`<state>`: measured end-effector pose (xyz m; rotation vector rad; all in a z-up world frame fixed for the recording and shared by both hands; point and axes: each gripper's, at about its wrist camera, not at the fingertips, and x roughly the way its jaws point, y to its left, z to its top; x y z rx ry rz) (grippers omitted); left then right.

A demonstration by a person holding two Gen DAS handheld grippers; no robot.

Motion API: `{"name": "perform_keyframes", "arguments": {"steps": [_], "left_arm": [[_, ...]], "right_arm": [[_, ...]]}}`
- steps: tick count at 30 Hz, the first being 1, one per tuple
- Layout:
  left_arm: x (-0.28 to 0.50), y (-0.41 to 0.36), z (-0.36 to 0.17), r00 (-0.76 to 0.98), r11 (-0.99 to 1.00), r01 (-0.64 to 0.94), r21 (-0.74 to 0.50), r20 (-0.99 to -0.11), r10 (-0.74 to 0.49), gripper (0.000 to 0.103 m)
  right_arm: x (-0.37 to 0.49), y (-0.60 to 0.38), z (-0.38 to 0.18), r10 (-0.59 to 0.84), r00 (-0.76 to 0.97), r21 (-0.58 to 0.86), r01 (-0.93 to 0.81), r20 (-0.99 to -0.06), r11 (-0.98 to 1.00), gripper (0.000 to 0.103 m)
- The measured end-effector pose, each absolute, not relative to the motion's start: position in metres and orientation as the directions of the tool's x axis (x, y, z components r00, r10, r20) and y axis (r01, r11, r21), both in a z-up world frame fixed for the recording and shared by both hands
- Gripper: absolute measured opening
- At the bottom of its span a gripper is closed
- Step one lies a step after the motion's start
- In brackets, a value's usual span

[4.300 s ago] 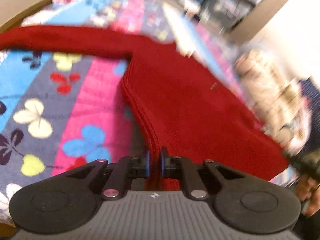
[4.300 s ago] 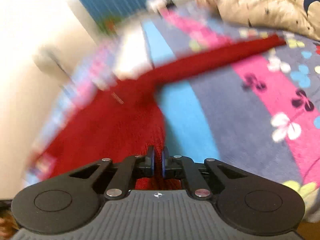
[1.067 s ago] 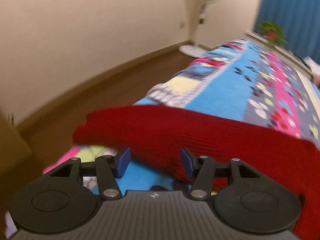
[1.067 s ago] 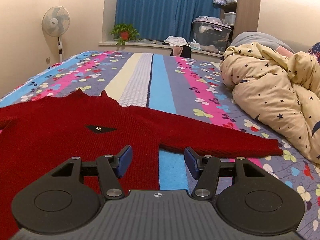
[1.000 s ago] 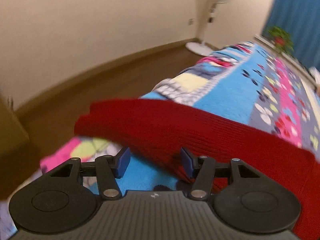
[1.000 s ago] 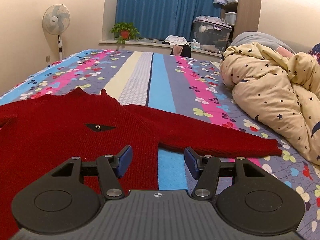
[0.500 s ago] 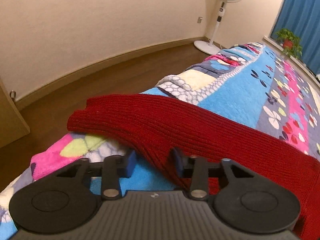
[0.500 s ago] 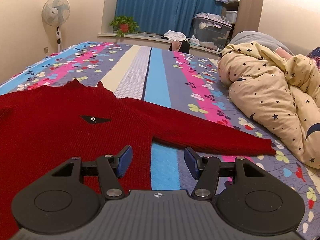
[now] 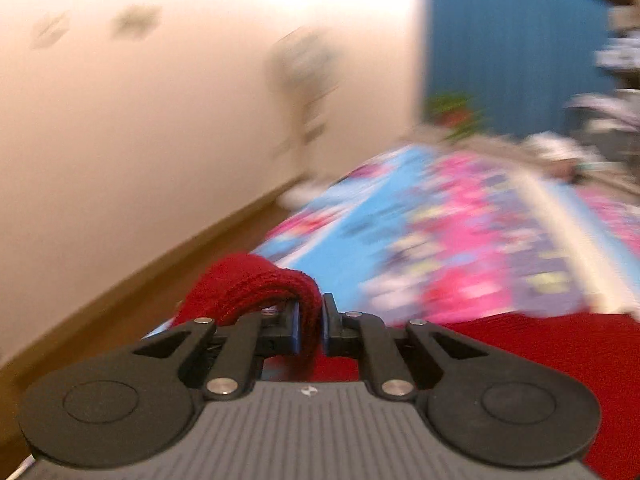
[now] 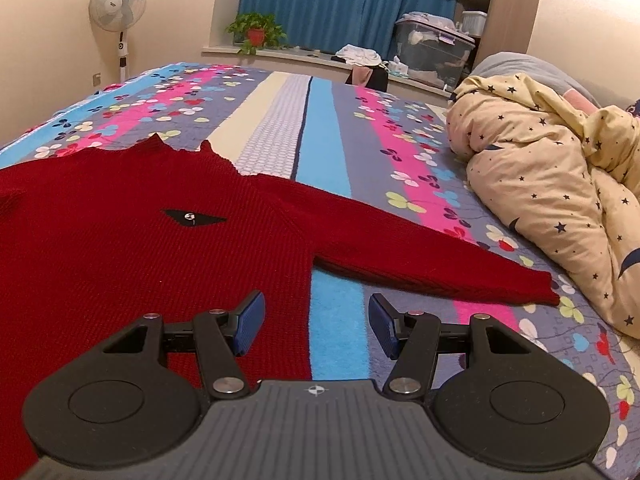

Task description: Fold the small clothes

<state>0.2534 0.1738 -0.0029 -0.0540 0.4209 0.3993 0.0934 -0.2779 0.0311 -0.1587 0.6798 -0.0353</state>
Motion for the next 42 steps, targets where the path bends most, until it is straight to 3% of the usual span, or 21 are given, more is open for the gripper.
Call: {"name": "perform_keyframes", "arguments": {"steps": [3,6,9,11,13,17,18,21,22,27,29,34,37,42], "left_arm": [[0.257,0.079,0.012,0.93,0.982,-0.177,0.067,-0.314,0.189,0.01],[0.259,-0.013,0.014,0.958,0.998,-0.012,0.06,-0.285,0.029,0.01],[0.266,-0.098,-0.009,0.932,0.989,0.122,0.086,-0.353,-0.084,0.012],[0.271,-0.136,-0.035,0.863,0.969,0.24,0.063,-0.472,-0.183,0.018],[0.27,-0.148,-0.057,0.793,0.956,0.293,0.023,-0.564,-0.229,0.038],[0.243,-0.111,-0.076,0.807,0.966,0.255,0.043,-0.56,-0.188,0.039],[0.236,-0.097,-0.079,0.811,0.971,0.237,0.046,-0.559,-0.171,0.039],[0.207,-0.054,-0.085,0.831,0.98,0.171,0.102,-0.55,-0.088,0.039],[0.198,-0.043,-0.09,0.838,0.981,0.142,0.131,-0.543,-0.049,0.039],[0.16,0.001,-0.122,0.829,0.988,0.054,0.147,-0.558,0.038,0.041],[0.142,0.004,-0.128,0.866,0.991,0.04,0.128,-0.499,0.03,0.04],[0.137,-0.015,-0.134,0.876,0.964,0.004,0.265,-0.466,0.125,0.041],[0.139,-0.027,-0.137,0.882,0.949,-0.004,0.315,-0.447,0.152,0.04],[0.143,-0.026,-0.14,0.879,0.959,0.004,0.282,-0.459,0.131,0.041]], "right_arm": [[0.095,-0.273,0.03,-0.083,0.778,-0.166,-0.029,-0.622,0.986,0.059],[0.096,-0.271,0.029,-0.091,0.77,-0.163,-0.017,-0.632,0.987,0.059],[0.097,-0.272,0.027,-0.098,0.765,-0.165,-0.012,-0.637,0.986,0.059],[0.099,-0.277,0.027,-0.102,0.759,-0.153,0.003,-0.643,0.988,0.059],[0.101,-0.282,0.027,-0.101,0.754,-0.132,0.02,-0.649,0.991,0.059],[0.104,-0.292,0.027,-0.074,0.748,-0.086,0.022,-0.659,0.996,0.058],[0.107,-0.293,0.027,-0.06,0.751,-0.073,0.015,-0.657,0.997,0.054],[0.119,-0.292,0.028,-0.015,0.764,-0.017,0.006,-0.645,1.0,0.018],[0.124,-0.291,0.029,0.001,0.771,0.005,0.003,-0.637,1.0,0.015],[0.159,-0.252,0.027,0.117,0.805,0.066,-0.096,-0.581,0.993,0.017],[0.175,-0.232,0.017,0.136,0.795,0.051,-0.131,-0.592,0.99,0.026],[0.197,-0.181,-0.002,0.129,0.814,-0.094,-0.219,-0.566,0.971,0.049],[0.211,-0.155,-0.01,0.11,0.839,-0.202,-0.253,-0.534,0.946,0.053],[0.237,-0.118,-0.029,0.07,0.855,-0.362,-0.29,-0.514,0.886,0.055]]}}
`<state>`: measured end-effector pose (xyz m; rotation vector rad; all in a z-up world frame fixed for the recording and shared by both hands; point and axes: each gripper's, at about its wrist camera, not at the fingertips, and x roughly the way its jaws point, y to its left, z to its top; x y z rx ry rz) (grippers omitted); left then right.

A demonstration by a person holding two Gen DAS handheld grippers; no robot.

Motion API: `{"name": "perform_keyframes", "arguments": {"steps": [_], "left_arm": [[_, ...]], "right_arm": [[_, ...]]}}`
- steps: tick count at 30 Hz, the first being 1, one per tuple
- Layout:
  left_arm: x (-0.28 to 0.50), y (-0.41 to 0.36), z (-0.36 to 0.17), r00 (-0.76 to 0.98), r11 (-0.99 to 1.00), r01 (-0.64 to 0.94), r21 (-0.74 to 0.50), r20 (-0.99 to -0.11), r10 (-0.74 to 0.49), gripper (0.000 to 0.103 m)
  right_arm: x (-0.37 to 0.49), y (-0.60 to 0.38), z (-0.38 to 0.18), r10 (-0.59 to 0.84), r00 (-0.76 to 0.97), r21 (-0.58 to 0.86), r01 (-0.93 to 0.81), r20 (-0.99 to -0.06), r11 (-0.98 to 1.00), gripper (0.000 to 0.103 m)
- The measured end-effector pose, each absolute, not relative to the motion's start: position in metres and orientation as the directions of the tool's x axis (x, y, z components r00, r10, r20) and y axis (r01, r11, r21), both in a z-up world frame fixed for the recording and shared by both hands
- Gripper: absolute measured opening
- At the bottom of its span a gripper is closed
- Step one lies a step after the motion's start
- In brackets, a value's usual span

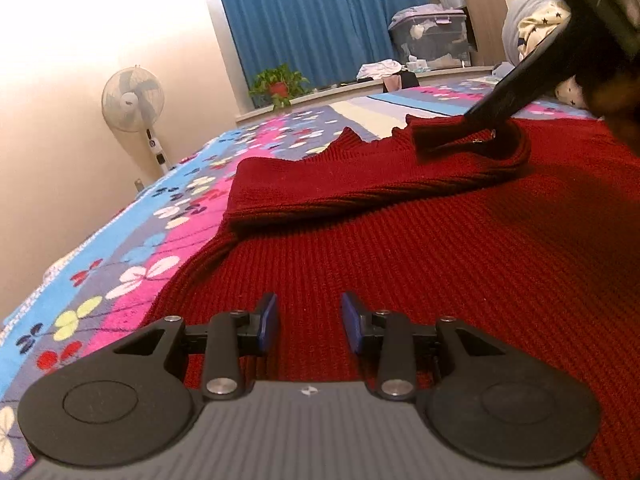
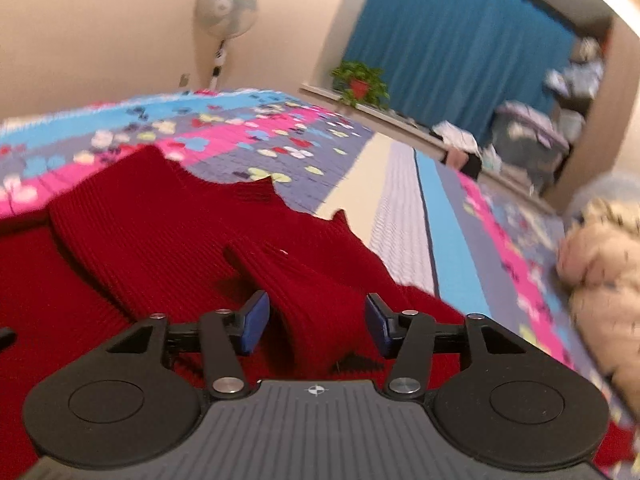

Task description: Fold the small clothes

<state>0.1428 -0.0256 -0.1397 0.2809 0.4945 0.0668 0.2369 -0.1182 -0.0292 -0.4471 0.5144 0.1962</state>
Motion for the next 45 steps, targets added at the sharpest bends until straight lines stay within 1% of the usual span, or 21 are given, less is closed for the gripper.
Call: {"name": "perform_keyframes", "arguments": {"steps": [2,4,7,10,12,13,15,16,20,21,22,26,28,30,31,32,34,36,42,43,45], "left_arm": [[0.142,-0.024,-0.14,0.878,0.963,0.006,0.27,-0.462,0.124,0.041],[0.143,-0.023,-0.139,0.877,0.965,0.008,0.261,-0.465,0.118,0.041],[0.146,-0.022,-0.138,0.876,0.965,0.008,0.263,-0.467,0.12,0.041],[0.147,-0.024,-0.139,0.876,0.96,0.006,0.281,-0.464,0.13,0.041],[0.148,-0.024,-0.139,0.876,0.959,0.006,0.285,-0.464,0.132,0.041],[0.148,-0.024,-0.139,0.876,0.958,0.006,0.286,-0.464,0.133,0.041],[0.148,-0.025,-0.139,0.875,0.958,0.005,0.288,-0.464,0.135,0.041],[0.148,-0.025,-0.139,0.875,0.957,0.005,0.291,-0.464,0.137,0.041],[0.148,-0.028,-0.139,0.875,0.953,0.003,0.304,-0.462,0.144,0.041],[0.148,-0.028,-0.139,0.875,0.952,0.003,0.305,-0.462,0.145,0.041],[0.149,-0.028,-0.139,0.875,0.952,0.003,0.306,-0.462,0.146,0.041],[0.148,-0.03,-0.139,0.875,0.949,0.002,0.315,-0.46,0.151,0.041],[0.149,-0.03,-0.139,0.875,0.949,0.002,0.315,-0.46,0.151,0.041],[0.149,-0.029,-0.139,0.875,0.949,0.002,0.314,-0.461,0.151,0.041],[0.149,-0.029,-0.139,0.874,0.949,0.002,0.315,-0.461,0.151,0.041],[0.149,-0.029,-0.14,0.875,0.948,0.001,0.317,-0.46,0.152,0.041],[0.149,-0.029,-0.14,0.875,0.949,0.001,0.316,-0.46,0.152,0.041],[0.149,-0.03,-0.14,0.875,0.948,0.001,0.319,-0.459,0.154,0.041],[0.149,-0.033,-0.141,0.876,0.942,0.0,0.335,-0.455,0.162,0.041],[0.149,-0.033,-0.141,0.876,0.941,0.0,0.337,-0.455,0.163,0.041],[0.149,-0.034,-0.141,0.875,0.94,0.0,0.341,-0.454,0.165,0.041]], "right_arm": [[0.247,-0.108,-0.041,0.029,0.849,-0.437,-0.3,-0.527,0.848,0.052],[0.257,-0.106,-0.046,-0.027,0.844,-0.476,-0.275,-0.536,0.835,0.018],[0.258,-0.139,-0.01,-0.03,0.897,-0.283,-0.108,-0.442,0.953,0.011],[0.25,-0.192,0.02,-0.083,0.928,0.003,0.09,-0.364,0.996,0.011],[0.253,-0.217,0.011,-0.107,0.889,0.107,0.172,-0.445,0.979,0.012],[0.258,-0.232,0.001,-0.082,0.844,0.185,0.21,-0.53,0.96,0.017],[0.267,-0.261,-0.024,0.03,0.746,0.363,0.288,-0.666,0.886,0.02],[0.267,-0.275,-0.036,0.079,0.711,0.437,0.336,-0.698,0.834,0.022],[0.266,-0.301,-0.047,0.146,0.722,0.551,0.364,-0.676,0.751,0.023],[0.268,-0.303,-0.047,0.161,0.726,0.562,0.351,-0.669,0.749,0.021],[0.267,-0.305,-0.045,0.164,0.733,0.566,0.343,-0.661,0.749,0.011],[0.258,-0.305,-0.017,0.163,0.833,0.578,0.213,-0.529,0.788,0.01],[0.263,-0.306,-0.022,0.16,0.8,0.545,0.233,-0.578,0.806,0.01],[0.274,-0.312,-0.04,0.144,0.689,0.488,0.334,-0.71,0.807,0.017],[0.272,-0.316,-0.047,0.133,0.655,0.47,0.371,-0.744,0.801,0.018],[0.268,-0.318,-0.045,0.124,0.668,0.479,0.379,-0.734,0.792,0.017],[0.26,-0.309,-0.026,0.026,0.69,0.394,0.382,-0.724,0.836,0.024],[0.247,-0.297,-0.008,-0.071,0.744,0.314,0.363,-0.664,0.877,0.026],[0.239,-0.313,-0.001,-0.032,0.818,0.354,0.283,-0.574,0.891,0.026],[0.249,-0.315,-0.006,0.016,0.811,0.352,0.235,-0.585,0.906,0.026],[0.268,-0.307,-0.028,0.097,0.678,0.254,0.136,-0.729,0.958,0.027]]}}
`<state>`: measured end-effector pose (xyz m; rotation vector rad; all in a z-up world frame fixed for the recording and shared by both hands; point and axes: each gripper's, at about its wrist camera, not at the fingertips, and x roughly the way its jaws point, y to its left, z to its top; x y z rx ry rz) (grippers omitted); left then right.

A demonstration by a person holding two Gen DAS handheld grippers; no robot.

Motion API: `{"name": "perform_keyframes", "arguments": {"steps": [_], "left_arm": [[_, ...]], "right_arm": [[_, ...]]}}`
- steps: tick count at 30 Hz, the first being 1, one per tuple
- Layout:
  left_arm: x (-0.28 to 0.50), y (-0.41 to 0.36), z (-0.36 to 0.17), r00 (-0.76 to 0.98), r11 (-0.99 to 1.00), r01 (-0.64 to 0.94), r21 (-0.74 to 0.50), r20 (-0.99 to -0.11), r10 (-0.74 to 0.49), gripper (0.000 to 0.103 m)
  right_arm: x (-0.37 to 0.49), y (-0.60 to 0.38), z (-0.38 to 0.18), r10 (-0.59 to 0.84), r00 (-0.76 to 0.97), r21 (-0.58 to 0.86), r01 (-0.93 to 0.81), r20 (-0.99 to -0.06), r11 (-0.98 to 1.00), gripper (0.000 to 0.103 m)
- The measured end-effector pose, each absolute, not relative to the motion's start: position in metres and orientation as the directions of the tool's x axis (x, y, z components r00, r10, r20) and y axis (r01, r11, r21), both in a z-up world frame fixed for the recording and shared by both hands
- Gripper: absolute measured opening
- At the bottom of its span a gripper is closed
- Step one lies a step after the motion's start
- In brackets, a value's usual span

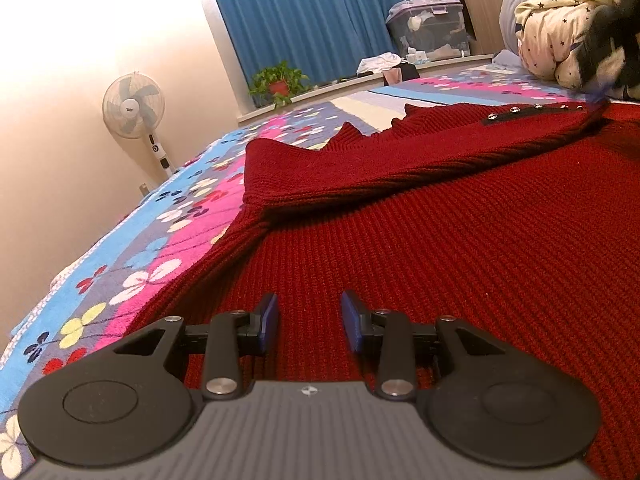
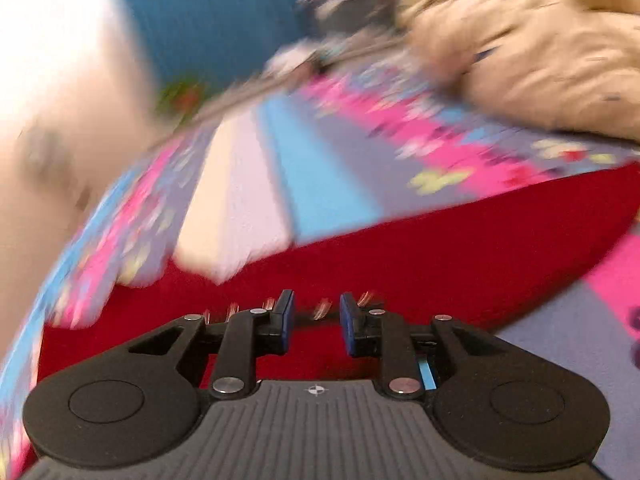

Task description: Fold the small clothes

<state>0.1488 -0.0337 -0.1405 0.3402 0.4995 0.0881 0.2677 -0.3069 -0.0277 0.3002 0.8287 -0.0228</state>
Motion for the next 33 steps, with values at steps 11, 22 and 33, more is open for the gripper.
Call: {"name": "perform_keyframes", "arguments": {"steps": [11,22,33], "left_arm": [[0.149,-0.034,-0.141,0.876,0.943,-0.001,0.333,-0.455,0.161,0.041],[0.149,-0.036,-0.141,0.877,0.94,-0.003,0.341,-0.451,0.166,0.041],[0.149,-0.037,-0.141,0.877,0.939,-0.004,0.344,-0.45,0.168,0.041]], "right_arm": [[0.247,-0.4,-0.014,-0.079,0.74,0.248,0.321,-0.668,0.914,0.039],[0.233,-0.546,-0.056,-0.381,0.584,0.184,0.686,-0.717,0.704,0.057],[0.249,-0.561,-0.071,-0.333,0.607,0.226,0.661,-0.722,0.716,0.02]]}}
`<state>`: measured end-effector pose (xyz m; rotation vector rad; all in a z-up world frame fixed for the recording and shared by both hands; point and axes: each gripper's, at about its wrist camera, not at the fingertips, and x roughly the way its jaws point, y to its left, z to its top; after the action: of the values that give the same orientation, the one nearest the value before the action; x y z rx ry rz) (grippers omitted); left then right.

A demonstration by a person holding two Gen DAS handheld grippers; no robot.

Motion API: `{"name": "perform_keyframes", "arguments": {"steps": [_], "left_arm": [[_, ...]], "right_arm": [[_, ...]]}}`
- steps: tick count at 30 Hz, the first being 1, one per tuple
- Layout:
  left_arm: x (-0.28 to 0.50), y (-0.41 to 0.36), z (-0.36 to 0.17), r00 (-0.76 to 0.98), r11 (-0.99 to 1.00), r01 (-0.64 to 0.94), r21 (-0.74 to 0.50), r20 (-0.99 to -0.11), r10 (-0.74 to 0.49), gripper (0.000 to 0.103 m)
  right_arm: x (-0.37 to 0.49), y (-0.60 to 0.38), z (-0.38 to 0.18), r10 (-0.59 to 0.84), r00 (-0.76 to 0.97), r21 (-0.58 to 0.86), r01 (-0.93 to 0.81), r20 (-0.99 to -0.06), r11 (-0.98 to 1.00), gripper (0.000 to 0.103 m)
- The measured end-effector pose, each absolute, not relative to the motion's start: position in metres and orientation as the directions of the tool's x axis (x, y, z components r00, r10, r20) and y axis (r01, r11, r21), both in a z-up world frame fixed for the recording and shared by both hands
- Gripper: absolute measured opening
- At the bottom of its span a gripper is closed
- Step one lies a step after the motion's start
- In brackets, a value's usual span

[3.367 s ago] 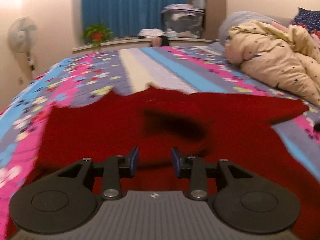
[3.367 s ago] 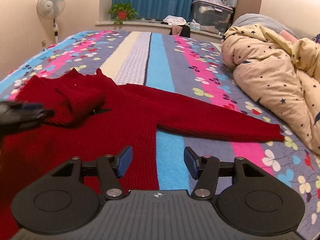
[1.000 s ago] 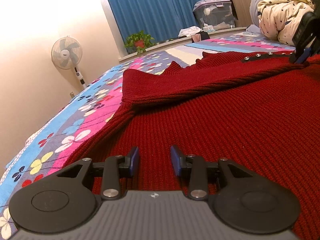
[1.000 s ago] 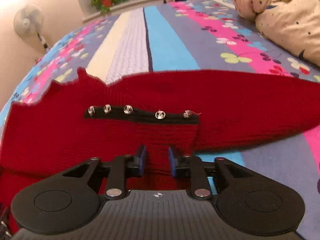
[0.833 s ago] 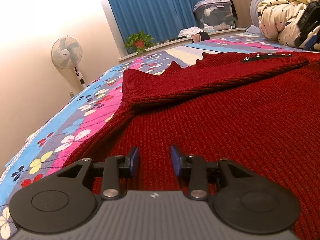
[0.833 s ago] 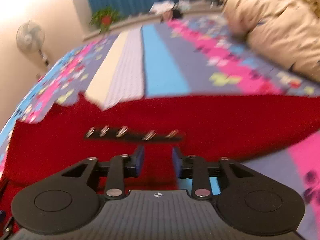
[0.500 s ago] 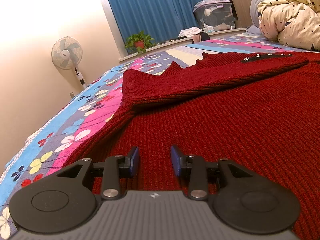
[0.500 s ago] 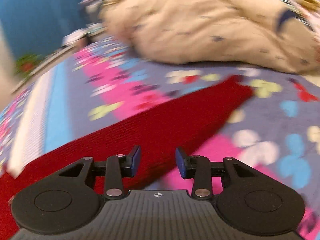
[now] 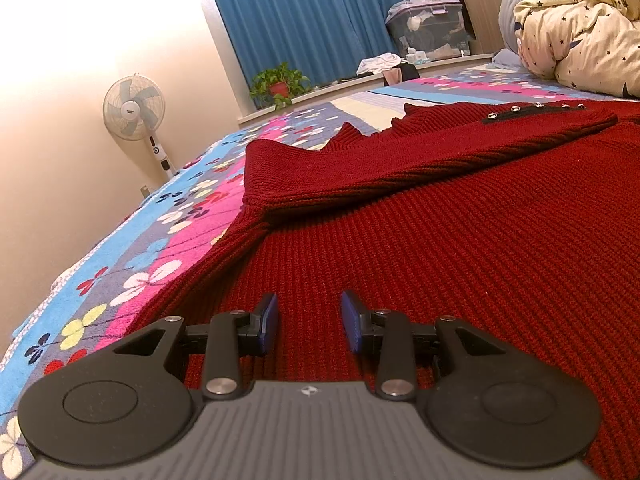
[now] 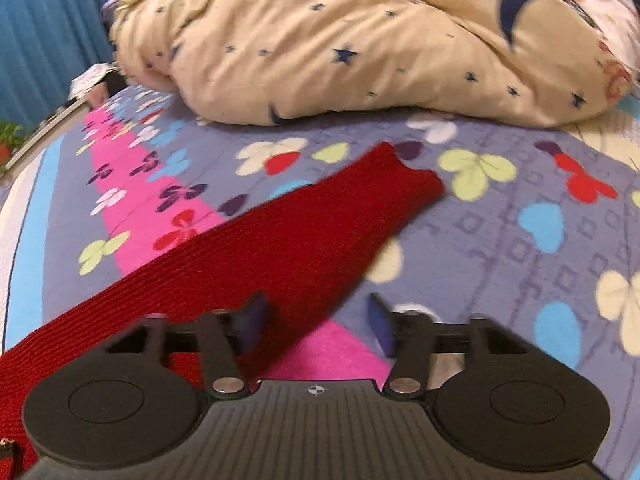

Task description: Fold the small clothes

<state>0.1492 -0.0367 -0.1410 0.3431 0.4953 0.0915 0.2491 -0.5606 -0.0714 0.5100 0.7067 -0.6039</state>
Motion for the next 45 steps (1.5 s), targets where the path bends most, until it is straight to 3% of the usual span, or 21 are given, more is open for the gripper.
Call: {"name": "perform_keyframes", "arguments": {"steps": [1,4,8,11,14,17,22,25,29,32,37,40,45], "left_arm": [[0.149,-0.037,-0.141,0.877,0.939,-0.003,0.343,-0.45,0.168,0.041],[0.149,-0.037,-0.141,0.877,0.938,-0.004,0.348,-0.449,0.17,0.04],[0.15,-0.039,-0.143,0.879,0.932,-0.006,0.363,-0.442,0.177,0.04],[0.15,-0.039,-0.143,0.879,0.93,-0.005,0.369,-0.441,0.179,0.039],[0.15,-0.039,-0.143,0.878,0.931,-0.003,0.366,-0.444,0.178,0.039],[0.151,-0.038,-0.142,0.877,0.933,-0.001,0.359,-0.449,0.174,0.039],[0.151,-0.033,-0.14,0.875,0.943,0.003,0.332,-0.458,0.158,0.039],[0.15,-0.029,-0.138,0.874,0.953,0.007,0.303,-0.465,0.141,0.039],[0.151,-0.028,-0.137,0.872,0.956,0.009,0.293,-0.471,0.136,0.039],[0.15,-0.032,-0.131,0.868,0.95,0.01,0.312,-0.474,0.146,0.039],[0.159,-0.028,-0.1,0.866,0.981,0.002,0.195,-0.491,0.096,0.039],[0.18,-0.031,-0.073,0.88,0.991,-0.02,0.133,-0.468,0.08,0.039],[0.241,-0.032,-0.046,0.864,0.999,-0.042,-0.003,-0.501,0.035,0.039]], "right_arm": [[0.25,-0.558,-0.068,-0.353,0.612,0.217,0.664,-0.708,0.716,0.015],[0.256,-0.539,-0.048,-0.408,0.648,0.177,0.644,-0.643,0.744,0.013],[0.264,-0.473,0.001,-0.429,0.772,0.096,0.527,-0.469,0.844,0.013],[0.264,-0.384,0.037,-0.287,0.903,0.019,0.309,-0.321,0.951,0.013],[0.249,-0.271,0.051,0.029,0.969,-0.082,-0.051,-0.245,0.995,0.014],[0.238,-0.192,0.031,0.346,0.858,-0.057,-0.395,-0.378,0.917,0.017],[0.228,-0.172,0.01,0.438,0.691,0.079,-0.486,-0.575,0.87,0.024],[0.217,-0.202,0.027,0.365,0.721,0.103,-0.381,-0.59,0.919,0.035],[0.2,-0.259,0.048,0.237,0.724,0.199,-0.14,-0.647,0.97,0.041],[0.182,-0.278,0.034,0.164,0.686,0.195,-0.033,-0.709,0.98,0.046],[0.198,-0.267,-0.015,0.111,0.532,0.103,-0.044,-0.839,0.994,0.046],[0.208,-0.257,-0.038,0.1,0.465,0.067,-0.086,-0.88,0.994,0.047],[0.222,-0.237,-0.048,0.095,0.447,0.023,-0.164,-0.89,0.986,0.055]]}}
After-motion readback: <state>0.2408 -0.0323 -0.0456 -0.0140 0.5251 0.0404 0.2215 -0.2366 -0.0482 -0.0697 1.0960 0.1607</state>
